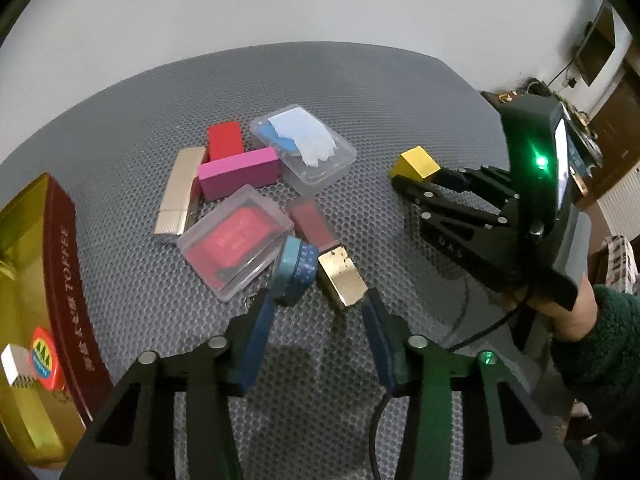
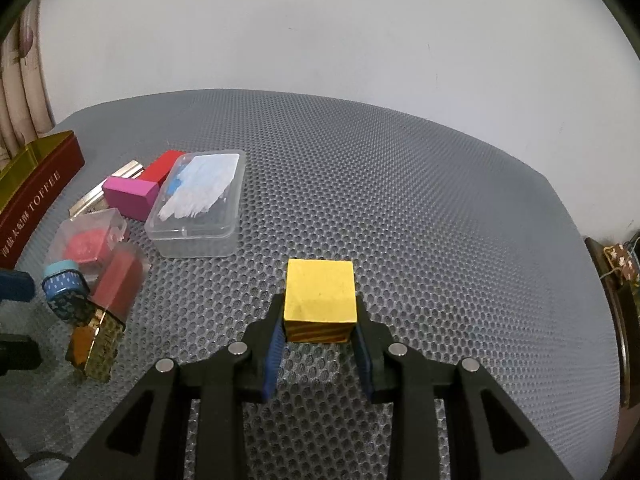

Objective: Organize rigid objects
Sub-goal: 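Grasp the blue tape roll with the left gripper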

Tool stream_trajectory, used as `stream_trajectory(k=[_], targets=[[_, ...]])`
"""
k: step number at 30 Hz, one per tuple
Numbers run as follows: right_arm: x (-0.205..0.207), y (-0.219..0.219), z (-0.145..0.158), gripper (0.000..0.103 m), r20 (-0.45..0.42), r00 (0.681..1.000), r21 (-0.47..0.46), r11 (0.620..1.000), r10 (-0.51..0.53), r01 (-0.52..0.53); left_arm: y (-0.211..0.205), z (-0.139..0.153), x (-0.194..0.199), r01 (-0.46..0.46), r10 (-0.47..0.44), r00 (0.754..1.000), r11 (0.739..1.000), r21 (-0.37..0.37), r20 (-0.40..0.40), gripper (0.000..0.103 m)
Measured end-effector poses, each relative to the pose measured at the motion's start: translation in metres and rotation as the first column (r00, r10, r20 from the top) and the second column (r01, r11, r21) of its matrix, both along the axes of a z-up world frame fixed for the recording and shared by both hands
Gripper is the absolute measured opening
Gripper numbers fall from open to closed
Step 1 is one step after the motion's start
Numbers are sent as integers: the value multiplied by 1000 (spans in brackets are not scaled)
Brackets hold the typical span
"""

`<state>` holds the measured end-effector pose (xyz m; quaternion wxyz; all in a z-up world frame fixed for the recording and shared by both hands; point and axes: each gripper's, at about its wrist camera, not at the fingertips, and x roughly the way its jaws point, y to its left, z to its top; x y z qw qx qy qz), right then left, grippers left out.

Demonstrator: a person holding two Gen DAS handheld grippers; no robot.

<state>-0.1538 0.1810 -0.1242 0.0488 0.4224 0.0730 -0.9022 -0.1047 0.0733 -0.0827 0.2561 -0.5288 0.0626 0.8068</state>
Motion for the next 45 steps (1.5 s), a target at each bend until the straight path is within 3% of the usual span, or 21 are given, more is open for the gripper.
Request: stream_trajectory(k=[9, 24, 31, 40, 45], targets=[[-20, -21, -5, 32, 6, 1000, -25, 1000, -1, 1, 8, 2, -9, -4, 4, 1000, 1000, -18, -7, 35], [-16, -13, -2, 32, 9, 1000, -37, 999, -3, 3, 11, 5, -10, 2, -5, 999, 998, -68, -48, 36], [-4, -9, 5, 32, 9, 1000, -39, 999, -4, 4, 6, 5, -13, -25, 21, 998, 997, -69, -51, 20], [-4, -12, 6, 32, 9, 1000, -39, 999, -4, 4, 8, 4, -12, -21, 17, 998, 996, -87, -53, 21], [-3, -12, 7, 32, 9, 1000, -40, 999, -5, 5, 4, 0, -18, -38, 37, 999, 996, -80, -17, 22]])
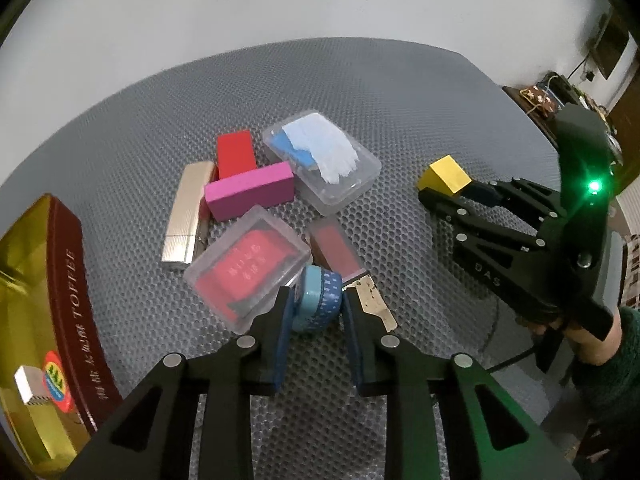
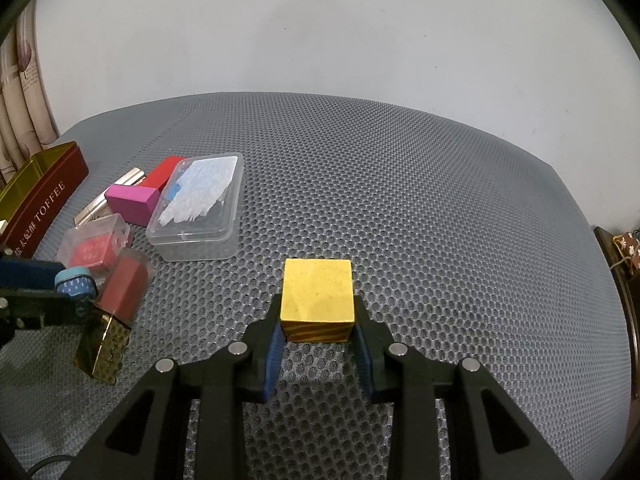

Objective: Organize rigid objects
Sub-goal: 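Grasp the blue tape roll with the left gripper, then carry the blue tape roll over the tin with the left gripper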

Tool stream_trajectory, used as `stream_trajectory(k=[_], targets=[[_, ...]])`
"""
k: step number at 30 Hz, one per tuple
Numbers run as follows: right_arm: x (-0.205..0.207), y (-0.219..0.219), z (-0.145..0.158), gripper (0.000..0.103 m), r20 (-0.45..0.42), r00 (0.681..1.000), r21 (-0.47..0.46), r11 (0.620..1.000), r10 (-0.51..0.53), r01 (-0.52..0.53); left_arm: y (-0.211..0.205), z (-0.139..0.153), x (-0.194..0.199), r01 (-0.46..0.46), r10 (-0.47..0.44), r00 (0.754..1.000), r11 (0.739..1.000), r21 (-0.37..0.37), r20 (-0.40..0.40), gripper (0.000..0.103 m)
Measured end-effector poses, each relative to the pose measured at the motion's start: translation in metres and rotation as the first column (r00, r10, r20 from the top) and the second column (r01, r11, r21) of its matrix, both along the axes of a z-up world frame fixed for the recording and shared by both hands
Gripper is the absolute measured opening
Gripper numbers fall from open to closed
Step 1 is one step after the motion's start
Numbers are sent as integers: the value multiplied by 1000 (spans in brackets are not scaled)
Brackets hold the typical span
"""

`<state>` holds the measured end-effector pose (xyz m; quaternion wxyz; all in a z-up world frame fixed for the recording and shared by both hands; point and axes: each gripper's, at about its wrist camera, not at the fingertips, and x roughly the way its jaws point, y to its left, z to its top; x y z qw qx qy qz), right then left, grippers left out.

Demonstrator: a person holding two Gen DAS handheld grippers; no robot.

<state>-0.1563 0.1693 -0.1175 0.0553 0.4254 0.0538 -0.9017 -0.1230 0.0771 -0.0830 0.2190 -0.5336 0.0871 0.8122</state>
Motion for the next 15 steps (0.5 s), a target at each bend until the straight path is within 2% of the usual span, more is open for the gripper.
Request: stream_trajectory(k=[15], targets=[[0, -6, 1, 32, 0, 1000, -2, 1000, -1, 1, -8, 0, -1, -35, 35, 999, 999, -9, 1, 19]])
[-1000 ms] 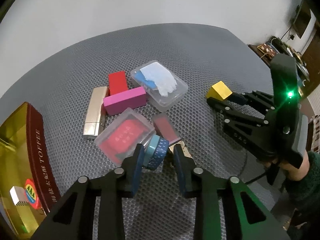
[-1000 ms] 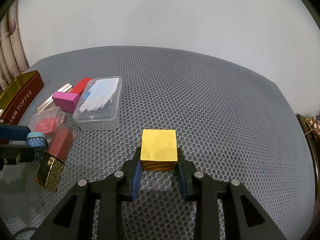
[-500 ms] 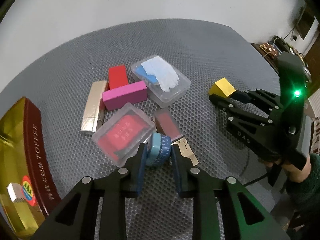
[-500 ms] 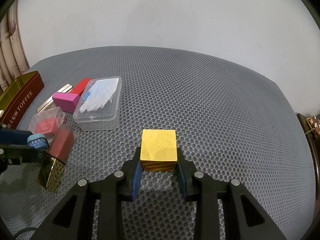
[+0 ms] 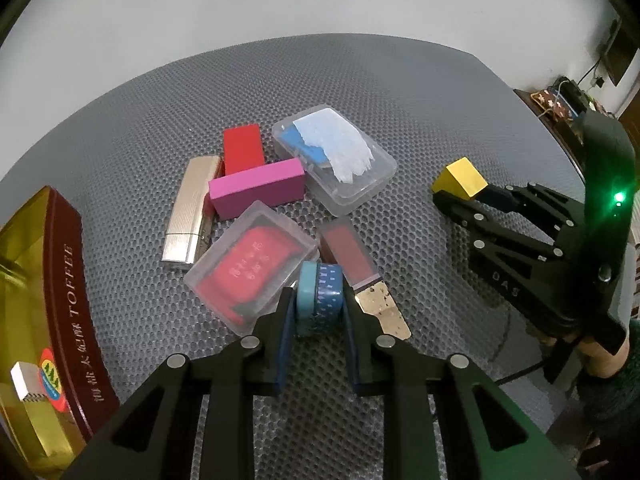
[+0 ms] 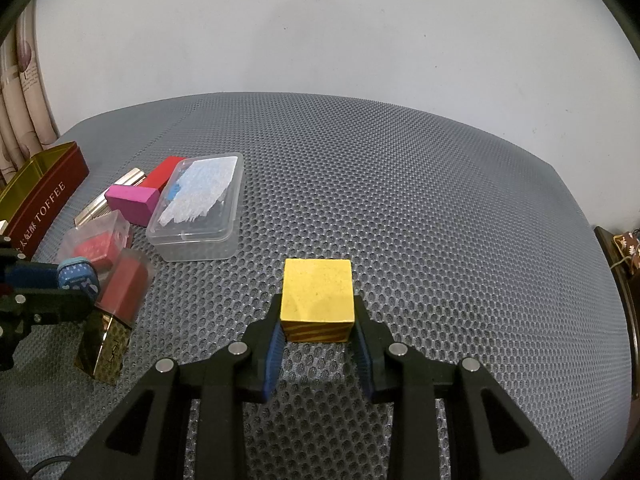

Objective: Organize rigid objects
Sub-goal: 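Carry the blue tape roll over the tin with the left gripper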

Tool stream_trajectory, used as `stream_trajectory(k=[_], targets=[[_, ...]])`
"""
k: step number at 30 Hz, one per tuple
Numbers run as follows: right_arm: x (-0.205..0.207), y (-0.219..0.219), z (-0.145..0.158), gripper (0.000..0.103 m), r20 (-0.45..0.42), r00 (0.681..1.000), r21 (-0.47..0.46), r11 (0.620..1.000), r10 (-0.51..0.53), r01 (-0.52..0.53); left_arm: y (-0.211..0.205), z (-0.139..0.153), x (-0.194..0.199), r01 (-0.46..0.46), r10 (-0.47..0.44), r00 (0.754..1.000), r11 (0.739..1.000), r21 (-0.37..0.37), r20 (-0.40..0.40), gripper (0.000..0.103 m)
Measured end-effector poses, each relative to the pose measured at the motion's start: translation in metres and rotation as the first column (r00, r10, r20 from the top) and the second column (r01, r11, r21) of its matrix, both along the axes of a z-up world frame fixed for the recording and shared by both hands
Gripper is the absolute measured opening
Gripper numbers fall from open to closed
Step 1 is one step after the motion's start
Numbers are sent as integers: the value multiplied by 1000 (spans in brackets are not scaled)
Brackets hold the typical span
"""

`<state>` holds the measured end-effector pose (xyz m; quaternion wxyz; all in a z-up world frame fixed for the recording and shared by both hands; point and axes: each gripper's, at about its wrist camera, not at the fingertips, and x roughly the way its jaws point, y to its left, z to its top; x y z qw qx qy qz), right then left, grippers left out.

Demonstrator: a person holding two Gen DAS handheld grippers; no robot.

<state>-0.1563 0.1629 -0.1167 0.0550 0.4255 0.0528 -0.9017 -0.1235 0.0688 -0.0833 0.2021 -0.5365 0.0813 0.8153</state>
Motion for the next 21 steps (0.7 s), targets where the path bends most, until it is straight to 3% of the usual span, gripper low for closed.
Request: stream_trajectory(k=[21], targets=[[9, -3, 2, 32, 0, 1000, 1, 1000, -5, 5, -29, 43, 11, -93, 96, 995, 993, 78, -38, 19]])
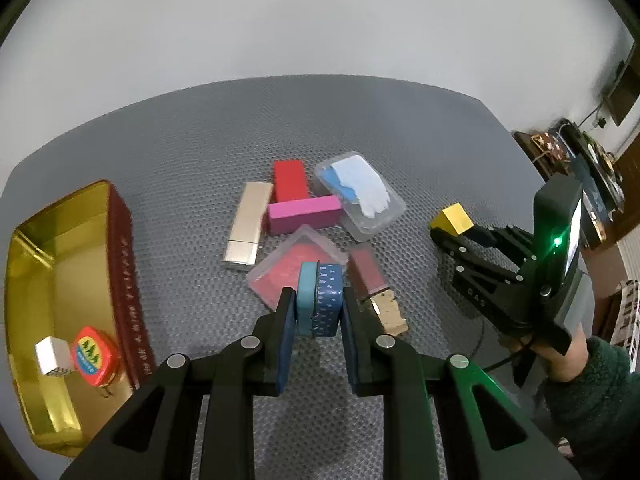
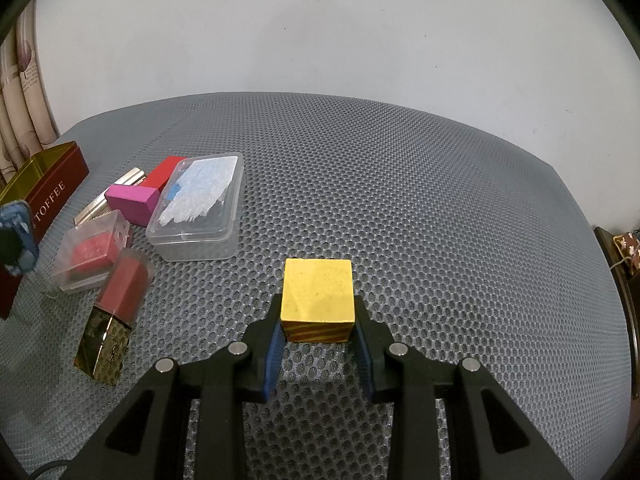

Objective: Organize rigid objects
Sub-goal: 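Carry the blue tape roll over the tin with the left gripper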

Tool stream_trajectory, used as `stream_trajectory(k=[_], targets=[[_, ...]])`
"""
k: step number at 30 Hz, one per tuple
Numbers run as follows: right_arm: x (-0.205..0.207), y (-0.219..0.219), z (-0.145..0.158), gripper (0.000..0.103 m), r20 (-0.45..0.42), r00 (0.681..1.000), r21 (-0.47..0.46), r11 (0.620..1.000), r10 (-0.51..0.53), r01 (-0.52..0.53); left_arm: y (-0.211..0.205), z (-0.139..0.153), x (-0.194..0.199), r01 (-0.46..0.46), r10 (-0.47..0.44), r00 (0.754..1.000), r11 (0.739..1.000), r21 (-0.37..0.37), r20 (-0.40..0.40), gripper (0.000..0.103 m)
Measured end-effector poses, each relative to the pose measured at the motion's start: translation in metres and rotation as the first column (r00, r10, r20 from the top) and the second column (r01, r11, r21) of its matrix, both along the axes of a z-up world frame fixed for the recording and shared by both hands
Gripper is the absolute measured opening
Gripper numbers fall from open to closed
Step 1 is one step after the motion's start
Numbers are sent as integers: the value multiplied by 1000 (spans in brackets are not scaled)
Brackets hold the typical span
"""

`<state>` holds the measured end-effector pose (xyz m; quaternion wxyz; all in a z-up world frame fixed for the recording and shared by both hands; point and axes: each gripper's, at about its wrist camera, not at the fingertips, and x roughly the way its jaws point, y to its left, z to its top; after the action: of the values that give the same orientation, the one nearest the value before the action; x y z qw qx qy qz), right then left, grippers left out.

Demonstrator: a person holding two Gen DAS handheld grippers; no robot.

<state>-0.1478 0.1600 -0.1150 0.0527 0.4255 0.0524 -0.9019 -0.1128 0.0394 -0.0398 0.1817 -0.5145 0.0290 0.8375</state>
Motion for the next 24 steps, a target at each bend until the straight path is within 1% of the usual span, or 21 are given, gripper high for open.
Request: stream_trajectory(k=[8, 12, 20, 24], targets=[[1, 1, 1, 32, 0, 1000, 0, 1000, -9, 9, -32, 18, 6, -62, 61, 997, 998, -17, -40, 19], [1, 0, 1, 32, 0, 1000, 2, 1000, -10, 10, -50, 24, 6, -105, 104, 993, 994, -18, -48, 19], [3, -6, 1, 32, -1, 1000, 4, 1000, -10, 10, -83, 37, 5, -184, 181, 981, 982, -39, -72, 19], [3, -7, 1, 32, -1, 1000, 4, 1000, -10, 10, -102, 43, 3, -231, 226, 970, 972, -53, -89, 19]])
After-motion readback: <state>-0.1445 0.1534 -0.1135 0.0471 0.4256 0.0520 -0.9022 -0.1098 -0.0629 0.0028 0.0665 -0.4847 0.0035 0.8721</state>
